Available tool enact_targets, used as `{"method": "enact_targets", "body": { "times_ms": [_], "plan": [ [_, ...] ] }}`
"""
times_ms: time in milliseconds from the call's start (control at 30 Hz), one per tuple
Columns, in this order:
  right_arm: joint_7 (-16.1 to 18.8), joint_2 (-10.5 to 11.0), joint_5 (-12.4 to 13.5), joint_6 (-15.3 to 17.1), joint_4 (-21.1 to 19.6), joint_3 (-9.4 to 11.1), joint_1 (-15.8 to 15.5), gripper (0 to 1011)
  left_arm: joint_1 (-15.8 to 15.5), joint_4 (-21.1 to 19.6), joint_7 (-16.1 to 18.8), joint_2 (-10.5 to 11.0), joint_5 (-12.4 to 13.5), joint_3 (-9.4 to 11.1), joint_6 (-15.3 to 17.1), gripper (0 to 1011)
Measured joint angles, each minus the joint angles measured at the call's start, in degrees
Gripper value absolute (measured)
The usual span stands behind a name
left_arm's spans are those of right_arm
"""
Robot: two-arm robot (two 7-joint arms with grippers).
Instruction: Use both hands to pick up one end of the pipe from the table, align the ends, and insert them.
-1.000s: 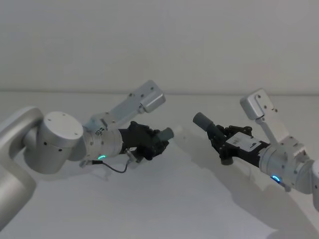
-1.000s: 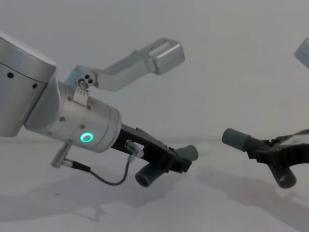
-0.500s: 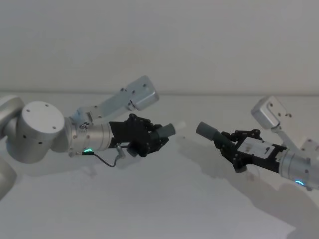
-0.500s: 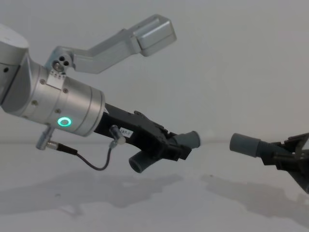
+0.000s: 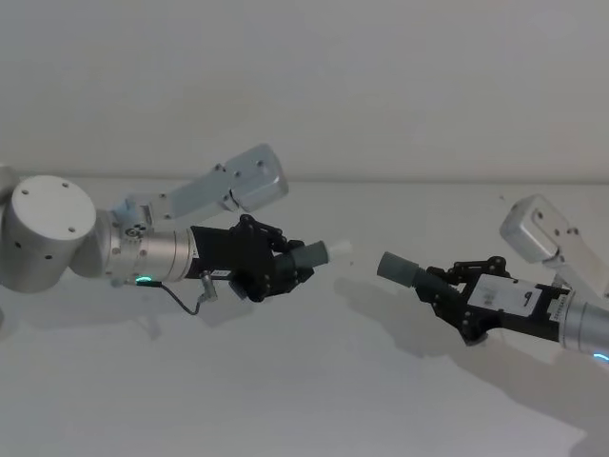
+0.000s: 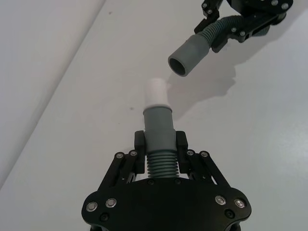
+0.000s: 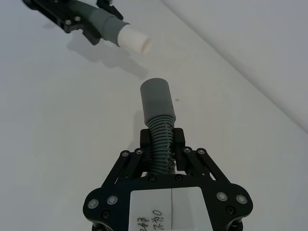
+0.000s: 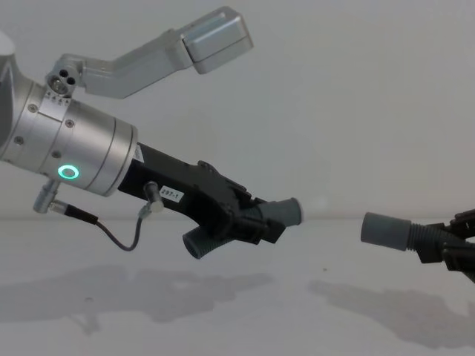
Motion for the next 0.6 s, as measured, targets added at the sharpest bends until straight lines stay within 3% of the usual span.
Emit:
{"method": "enact_targets", "body": {
  "times_ms": [600],
  "plan": [
    [5.09, 2.62, 2.49, -2.8, -1.41, -1.03, 0.99, 264, -3.48, 2.44, -6.21, 0.65, -0.12, 2.9, -4.54, 365]
  ]
}}
